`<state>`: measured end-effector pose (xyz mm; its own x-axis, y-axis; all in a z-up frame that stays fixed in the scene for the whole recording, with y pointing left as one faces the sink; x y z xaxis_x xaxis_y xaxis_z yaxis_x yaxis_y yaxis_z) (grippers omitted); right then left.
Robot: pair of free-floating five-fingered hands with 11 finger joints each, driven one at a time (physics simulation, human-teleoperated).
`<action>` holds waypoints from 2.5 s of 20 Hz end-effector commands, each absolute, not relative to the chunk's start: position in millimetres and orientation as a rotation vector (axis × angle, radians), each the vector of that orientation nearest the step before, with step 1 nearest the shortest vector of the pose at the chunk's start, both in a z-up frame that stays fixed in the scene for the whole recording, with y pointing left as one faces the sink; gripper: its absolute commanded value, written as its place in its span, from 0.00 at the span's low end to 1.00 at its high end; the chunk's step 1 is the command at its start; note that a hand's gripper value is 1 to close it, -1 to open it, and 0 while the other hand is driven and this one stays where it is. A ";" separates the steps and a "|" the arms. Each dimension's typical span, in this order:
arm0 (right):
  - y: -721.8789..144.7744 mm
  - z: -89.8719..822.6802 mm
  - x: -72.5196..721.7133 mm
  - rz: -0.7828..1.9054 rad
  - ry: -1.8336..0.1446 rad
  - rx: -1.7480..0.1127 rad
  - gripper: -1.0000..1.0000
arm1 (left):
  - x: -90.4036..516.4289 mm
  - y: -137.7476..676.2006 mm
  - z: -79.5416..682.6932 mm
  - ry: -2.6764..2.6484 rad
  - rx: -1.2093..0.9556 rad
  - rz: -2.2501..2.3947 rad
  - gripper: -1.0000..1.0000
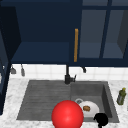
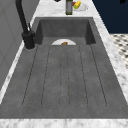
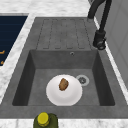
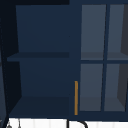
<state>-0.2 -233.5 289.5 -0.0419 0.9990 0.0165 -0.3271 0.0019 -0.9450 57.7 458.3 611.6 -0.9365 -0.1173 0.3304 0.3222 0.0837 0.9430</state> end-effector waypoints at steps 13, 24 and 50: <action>-233.5 289.5 -0.2 1.374 -0.995 -0.932 0.50 | 18.5 385.2 691.0 -1.944 -0.103 -1.908 0.00; -233.5 289.5 -0.2 1.374 -0.995 -0.932 0.50 | 16.0 322.7 689.4 -1.842 0.134 -1.862 0.00; -233.5 289.5 -0.2 1.374 -0.995 -0.932 0.50 | 99.1 187.2 639.8 -1.801 0.587 -1.738 0.00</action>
